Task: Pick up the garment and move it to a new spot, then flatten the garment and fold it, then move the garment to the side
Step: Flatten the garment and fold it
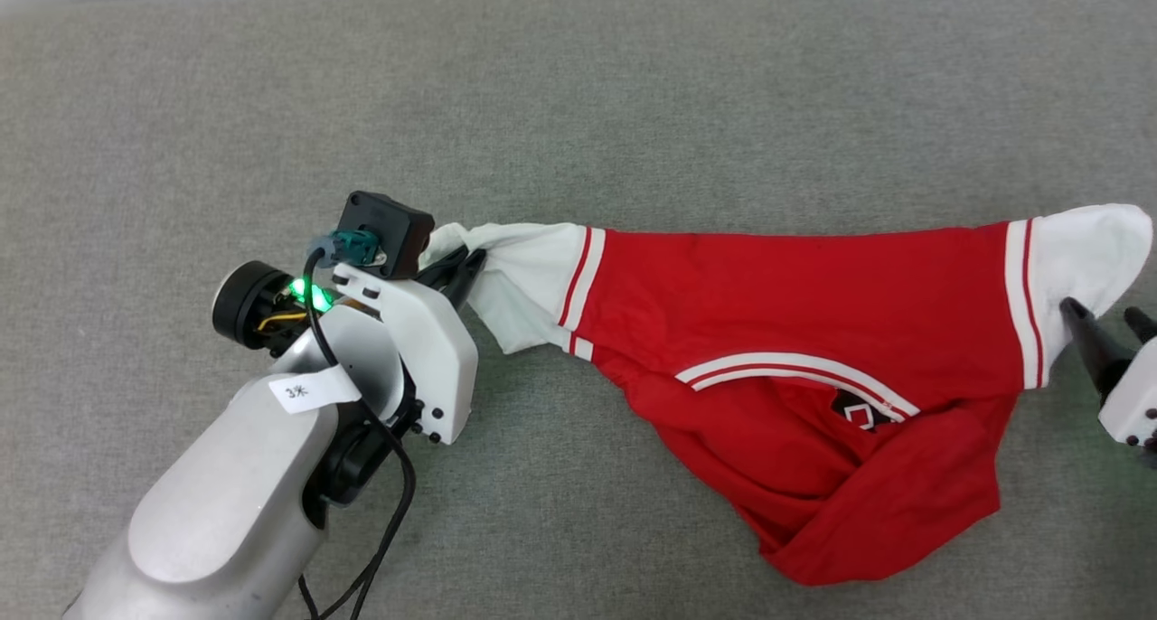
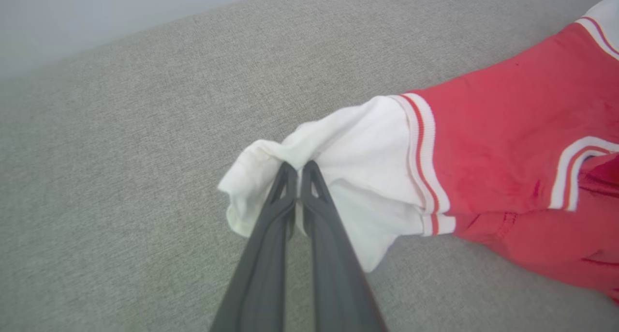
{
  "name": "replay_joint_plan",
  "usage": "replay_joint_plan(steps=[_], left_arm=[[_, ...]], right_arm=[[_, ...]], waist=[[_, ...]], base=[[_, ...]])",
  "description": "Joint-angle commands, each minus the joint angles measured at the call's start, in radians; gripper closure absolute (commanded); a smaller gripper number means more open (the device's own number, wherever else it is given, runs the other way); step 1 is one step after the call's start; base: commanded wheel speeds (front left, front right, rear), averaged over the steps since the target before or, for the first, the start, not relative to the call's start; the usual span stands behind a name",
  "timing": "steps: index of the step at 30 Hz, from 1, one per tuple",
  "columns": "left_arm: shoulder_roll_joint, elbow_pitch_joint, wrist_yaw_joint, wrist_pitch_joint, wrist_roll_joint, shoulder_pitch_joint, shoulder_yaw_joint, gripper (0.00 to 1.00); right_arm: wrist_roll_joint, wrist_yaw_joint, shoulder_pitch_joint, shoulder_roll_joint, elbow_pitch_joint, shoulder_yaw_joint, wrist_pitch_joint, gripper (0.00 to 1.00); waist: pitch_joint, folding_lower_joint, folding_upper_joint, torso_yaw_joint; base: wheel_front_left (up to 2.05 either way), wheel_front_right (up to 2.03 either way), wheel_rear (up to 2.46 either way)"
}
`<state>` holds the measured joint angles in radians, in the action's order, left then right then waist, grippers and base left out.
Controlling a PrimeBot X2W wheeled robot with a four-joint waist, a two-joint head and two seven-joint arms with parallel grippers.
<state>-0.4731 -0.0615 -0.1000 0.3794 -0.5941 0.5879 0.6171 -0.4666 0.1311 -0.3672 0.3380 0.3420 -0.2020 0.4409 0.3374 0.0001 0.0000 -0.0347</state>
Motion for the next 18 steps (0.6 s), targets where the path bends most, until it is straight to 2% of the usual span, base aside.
replay_joint_plan(steps=[1, 9, 10, 11, 12, 18], left_arm=[[-0.001, 0.005, 0.001, -0.008, 0.006, 0.015, 0.003, 1.00], [0.005, 0.000, 0.005, -0.024, -0.001, 0.012, 0.003, 1.00], [0.004, -0.001, 0.005, -0.027, -0.004, 0.009, 0.001, 1.00], [0.002, -0.003, 0.005, -0.030, -0.005, 0.007, 0.000, 1.00], [0.000, -0.005, 0.003, -0.033, -0.007, 0.006, -0.003, 1.00], [-0.013, -0.013, -0.005, -0.066, -0.009, -0.004, -0.022, 1.00]], right_arm=[[-0.010, -0.001, -0.028, 0.015, 0.029, 0.023, 0.028, 0.00], [-0.040, 0.000, -0.022, 0.018, 0.154, 0.132, 0.178, 0.00], [-0.050, 0.000, -0.015, 0.011, 0.168, 0.137, 0.196, 0.52], [-0.057, 0.000, -0.012, 0.010, 0.177, 0.141, 0.212, 0.86], [-0.062, 0.000, -0.015, 0.012, 0.178, 0.143, 0.212, 1.00], [-0.080, -0.001, -0.069, 0.082, 0.118, 0.105, 0.164, 1.00]], waist=[[0.018, -0.0001, 0.0000, 0.014], [0.043, -0.0001, 0.0000, 0.033], [0.045, -0.0001, 0.0000, 0.033], [0.047, -0.0001, 0.0000, 0.034], [0.048, -0.0001, 0.0000, 0.033], [0.024, -0.0001, 0.0000, 0.026]], base=[[0.00, 0.00, 0.00], [0.00, 0.00, 0.00], [0.00, 0.00, 0.00], [0.00, 0.00, 0.00], [0.00, 0.00, 0.00], [0.00, 0.00, 0.00]])
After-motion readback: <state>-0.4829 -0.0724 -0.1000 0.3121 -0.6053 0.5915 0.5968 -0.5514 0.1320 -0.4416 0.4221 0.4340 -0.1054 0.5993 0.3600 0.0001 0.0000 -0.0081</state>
